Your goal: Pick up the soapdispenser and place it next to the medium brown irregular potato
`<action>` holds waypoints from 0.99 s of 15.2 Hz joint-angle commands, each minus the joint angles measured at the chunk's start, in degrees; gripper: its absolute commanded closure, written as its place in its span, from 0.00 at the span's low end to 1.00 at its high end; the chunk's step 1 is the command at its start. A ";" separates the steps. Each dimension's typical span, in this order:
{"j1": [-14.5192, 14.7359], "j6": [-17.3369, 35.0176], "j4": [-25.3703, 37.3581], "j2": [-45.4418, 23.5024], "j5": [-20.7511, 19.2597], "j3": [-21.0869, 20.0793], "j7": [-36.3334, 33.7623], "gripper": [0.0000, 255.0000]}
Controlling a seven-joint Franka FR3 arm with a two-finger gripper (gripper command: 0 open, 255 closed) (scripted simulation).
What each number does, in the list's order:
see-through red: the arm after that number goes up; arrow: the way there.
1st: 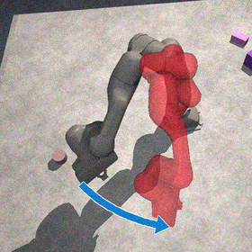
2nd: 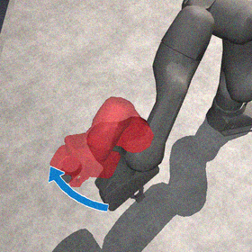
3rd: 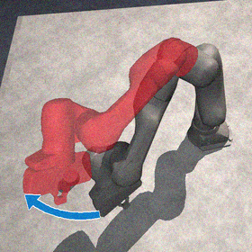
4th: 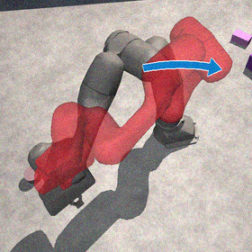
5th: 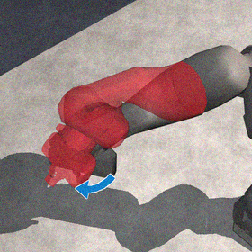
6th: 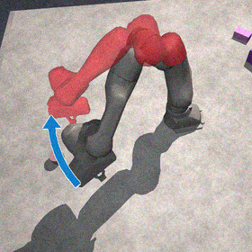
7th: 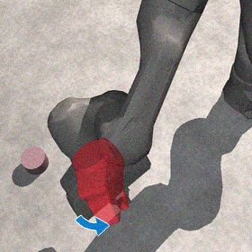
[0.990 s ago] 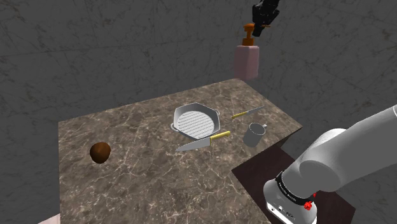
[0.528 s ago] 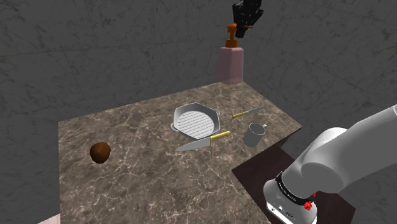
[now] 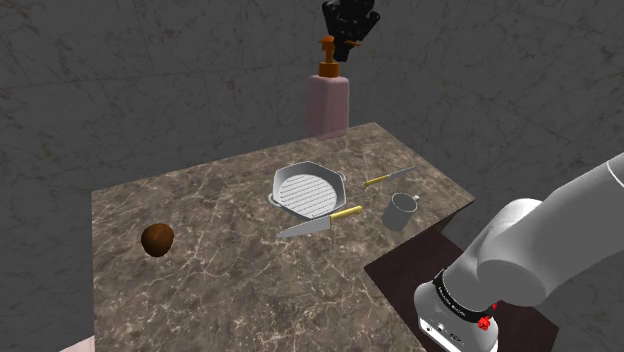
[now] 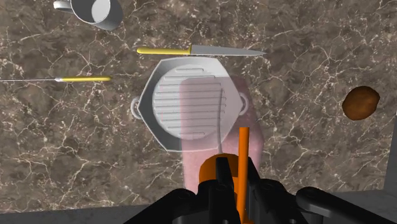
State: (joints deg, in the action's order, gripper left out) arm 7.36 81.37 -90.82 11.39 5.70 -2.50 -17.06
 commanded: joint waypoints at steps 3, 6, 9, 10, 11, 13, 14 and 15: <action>2.19 0.59 3.32 -3.36 0.14 -3.46 -5.73 1.00; 3.95 0.59 6.95 -6.62 -0.19 -5.94 -9.96 1.00; 5.91 0.28 11.50 -10.55 -0.96 -8.29 -14.21 1.00; 6.65 0.08 13.26 -12.02 -1.32 -9.03 -15.63 1.00; 7.41 -0.18 15.15 -13.59 -1.75 -9.76 -17.05 1.00; 9.06 -0.91 19.42 -17.02 -2.80 -11.17 -19.87 1.00; 9.98 -1.41 21.84 -18.91 -3.43 -11.83 -21.28 1.00; 10.98 -2.02 24.49 -20.93 -4.13 -12.45 -22.67 1.00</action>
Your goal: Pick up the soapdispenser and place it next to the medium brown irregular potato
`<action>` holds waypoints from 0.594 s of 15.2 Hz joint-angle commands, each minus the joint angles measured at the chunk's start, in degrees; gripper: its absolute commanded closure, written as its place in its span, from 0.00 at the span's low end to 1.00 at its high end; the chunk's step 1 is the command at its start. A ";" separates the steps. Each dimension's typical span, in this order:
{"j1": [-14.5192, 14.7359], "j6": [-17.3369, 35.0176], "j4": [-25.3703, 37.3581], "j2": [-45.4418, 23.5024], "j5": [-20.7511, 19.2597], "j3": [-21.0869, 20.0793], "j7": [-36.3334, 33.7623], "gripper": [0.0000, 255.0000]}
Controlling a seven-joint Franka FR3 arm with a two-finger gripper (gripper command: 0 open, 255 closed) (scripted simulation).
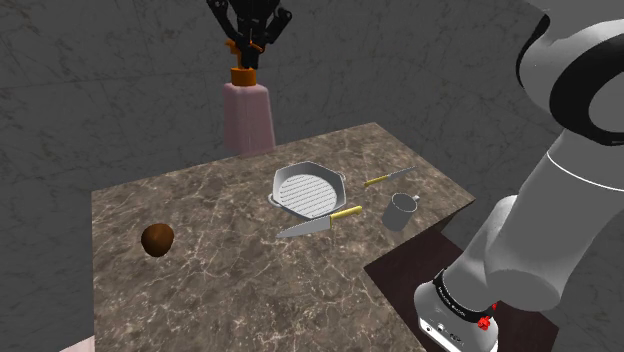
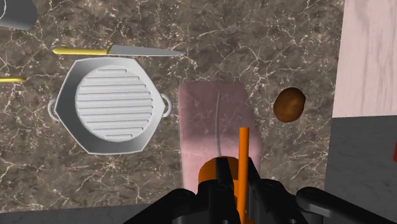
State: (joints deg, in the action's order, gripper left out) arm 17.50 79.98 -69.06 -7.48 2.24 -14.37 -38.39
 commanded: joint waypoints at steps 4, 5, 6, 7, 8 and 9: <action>3.08 -0.10 5.77 -5.60 -2.00 -1.57 -4.03 1.00; 2.89 1.03 3.98 -4.92 -1.80 -1.53 -3.88 1.00; 2.73 2.12 2.28 -4.30 -1.61 -1.49 -3.74 1.00; 2.58 3.18 0.66 -3.72 -1.44 -1.45 -3.61 1.00; 2.44 4.21 -0.90 -3.19 -1.28 -1.42 -3.48 1.00; 2.32 5.21 -2.39 -2.69 -1.14 -1.38 -3.35 1.00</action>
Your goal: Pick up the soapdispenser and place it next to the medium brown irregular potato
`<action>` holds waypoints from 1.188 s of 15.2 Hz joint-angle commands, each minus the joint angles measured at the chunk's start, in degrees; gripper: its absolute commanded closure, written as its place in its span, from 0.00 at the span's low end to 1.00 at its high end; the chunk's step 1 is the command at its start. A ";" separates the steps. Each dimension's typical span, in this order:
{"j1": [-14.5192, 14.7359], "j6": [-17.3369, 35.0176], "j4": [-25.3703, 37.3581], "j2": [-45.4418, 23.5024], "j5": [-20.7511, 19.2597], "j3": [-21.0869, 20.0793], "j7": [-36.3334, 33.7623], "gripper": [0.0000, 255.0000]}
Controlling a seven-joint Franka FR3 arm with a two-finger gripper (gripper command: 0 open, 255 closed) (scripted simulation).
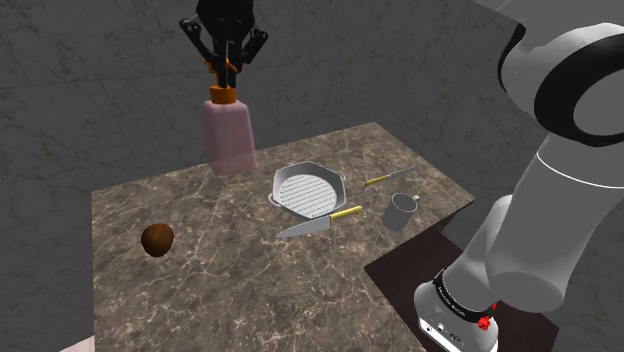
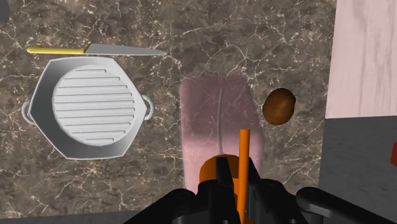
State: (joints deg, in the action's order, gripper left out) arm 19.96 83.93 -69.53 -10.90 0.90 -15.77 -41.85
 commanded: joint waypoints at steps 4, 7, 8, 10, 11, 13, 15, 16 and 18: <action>-0.51 5.07 -7.39 2.41 0.70 0.15 0.57 1.00; -0.70 7.77 -11.05 3.39 0.99 0.23 0.87 1.00; -0.75 8.65 -12.20 3.67 1.07 0.26 0.96 1.00; -0.84 10.37 -14.41 4.17 1.22 0.30 1.13 1.00; -0.88 11.22 -15.48 4.39 1.29 0.32 1.22 1.00; -0.95 12.89 -17.52 4.78 1.40 0.35 1.37 1.00; -1.00 14.53 -19.48 5.10 1.50 0.37 1.52 1.00; -1.02 15.34 -20.42 5.23 1.55 0.38 1.59 1.00; -1.06 16.94 -22.24 5.45 1.62 0.40 1.71 1.00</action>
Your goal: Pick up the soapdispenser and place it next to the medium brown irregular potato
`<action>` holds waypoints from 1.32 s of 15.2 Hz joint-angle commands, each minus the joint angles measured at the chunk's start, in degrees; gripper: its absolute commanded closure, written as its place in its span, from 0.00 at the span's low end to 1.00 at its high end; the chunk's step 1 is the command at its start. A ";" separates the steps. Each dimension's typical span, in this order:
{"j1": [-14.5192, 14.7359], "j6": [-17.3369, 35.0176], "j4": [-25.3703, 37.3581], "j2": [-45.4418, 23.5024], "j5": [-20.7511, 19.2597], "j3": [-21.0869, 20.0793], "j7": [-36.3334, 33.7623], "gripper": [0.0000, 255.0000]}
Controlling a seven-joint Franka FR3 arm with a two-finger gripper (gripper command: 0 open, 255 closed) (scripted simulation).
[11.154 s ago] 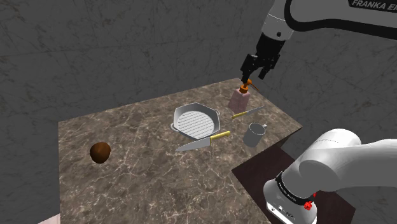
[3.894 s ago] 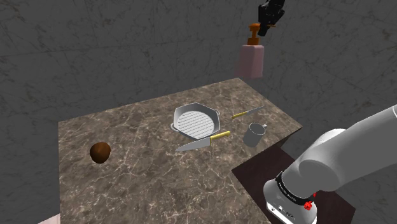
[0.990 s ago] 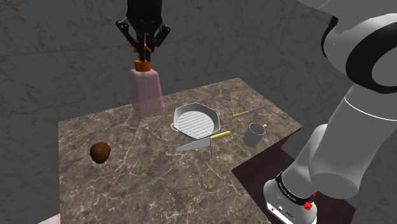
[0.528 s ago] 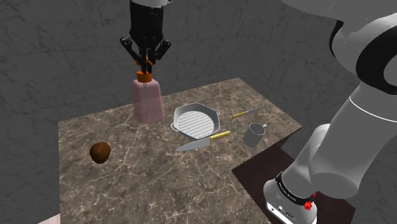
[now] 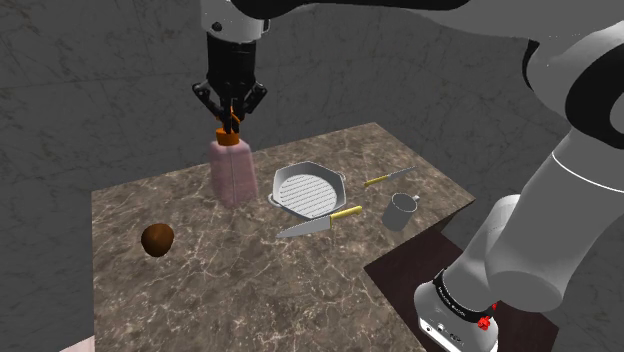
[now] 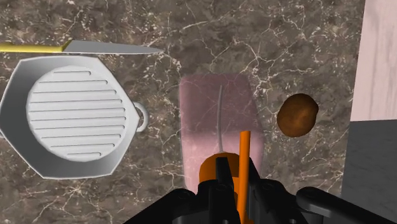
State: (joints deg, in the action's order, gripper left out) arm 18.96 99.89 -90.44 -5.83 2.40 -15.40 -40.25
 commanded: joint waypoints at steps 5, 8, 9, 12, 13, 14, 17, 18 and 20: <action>-0.11 4.91 -5.53 0.67 0.25 0.06 0.39 1.00; -0.12 7.22 -7.84 0.67 0.28 0.06 0.52 1.00; -0.12 7.98 -8.58 0.64 0.28 0.07 0.56 1.00; -0.12 10.25 -10.70 0.48 0.28 0.07 0.66 1.00; -0.11 11.00 -11.37 0.40 0.27 0.07 0.69 1.00; -0.11 11.74 -12.03 0.31 0.26 0.07 0.72 1.00; -0.09 13.97 -13.92 -0.04 0.20 0.07 0.79 1.00; -0.08 14.71 -14.52 -0.18 0.17 0.07 0.80 1.00; -0.06 16.18 -15.69 -0.50 0.11 0.07 0.83 1.00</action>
State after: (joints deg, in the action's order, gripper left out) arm 18.93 115.40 -105.66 -6.14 2.55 -15.36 -39.51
